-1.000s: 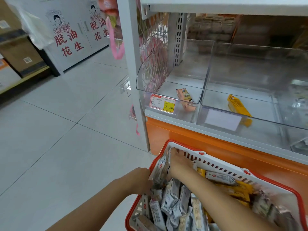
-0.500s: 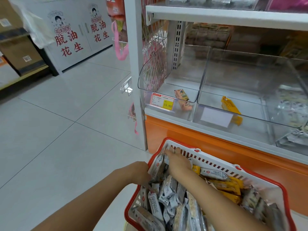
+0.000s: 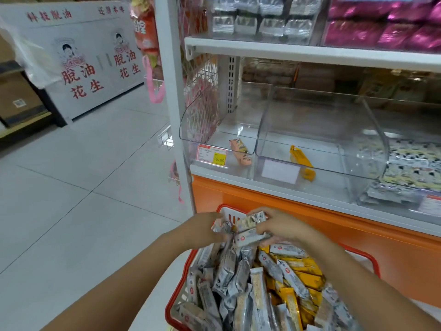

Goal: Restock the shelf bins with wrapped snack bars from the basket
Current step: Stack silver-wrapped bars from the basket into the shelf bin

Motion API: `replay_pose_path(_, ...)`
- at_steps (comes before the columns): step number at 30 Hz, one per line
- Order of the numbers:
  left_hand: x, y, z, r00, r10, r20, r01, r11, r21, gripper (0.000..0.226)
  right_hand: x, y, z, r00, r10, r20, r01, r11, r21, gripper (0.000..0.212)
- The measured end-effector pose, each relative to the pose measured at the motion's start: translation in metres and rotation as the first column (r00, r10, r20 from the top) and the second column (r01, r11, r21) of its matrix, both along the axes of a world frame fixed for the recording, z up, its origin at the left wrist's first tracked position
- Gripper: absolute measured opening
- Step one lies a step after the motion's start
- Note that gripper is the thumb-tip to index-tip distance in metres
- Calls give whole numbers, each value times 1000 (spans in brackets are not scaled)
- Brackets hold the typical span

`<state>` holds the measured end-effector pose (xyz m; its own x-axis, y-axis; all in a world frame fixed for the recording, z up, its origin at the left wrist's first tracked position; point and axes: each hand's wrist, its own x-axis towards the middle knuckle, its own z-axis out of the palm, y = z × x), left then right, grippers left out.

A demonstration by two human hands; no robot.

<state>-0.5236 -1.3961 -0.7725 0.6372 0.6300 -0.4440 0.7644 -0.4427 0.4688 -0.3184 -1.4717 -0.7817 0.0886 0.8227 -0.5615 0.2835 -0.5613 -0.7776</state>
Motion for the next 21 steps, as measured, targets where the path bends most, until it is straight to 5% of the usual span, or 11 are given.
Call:
replay_pose_path(3, 20, -16, 34, 969, -26, 244, 65, 986, -153, 66, 34, -30, 46, 963, 202, -175, -203, 979, 14, 42)
replay_pose_path(9, 58, -57, 72, 911, -82, 404, 256, 880, -399, 41, 84, -79, 120, 891, 395, -224, -394, 918, 51, 48)
replay_pose_path(15, 97, -88, 88, 859, 123, 498, 254, 740, -622, 39, 115, -115, 151, 952, 195, -237, -161, 975, 154, 63)
replay_pose_path(17, 108, -92, 93, 834, 209, 511, 242, 693, -679, 47, 120, -122, 154, 980, 108, -169, -76, 980, 185, 71)
replay_pose_path(21, 125, -97, 95, 819, 239, 521, 257, 660, -706, 47, 123, -132, 158, 999, -23, 47, 13, 977, 211, 52)
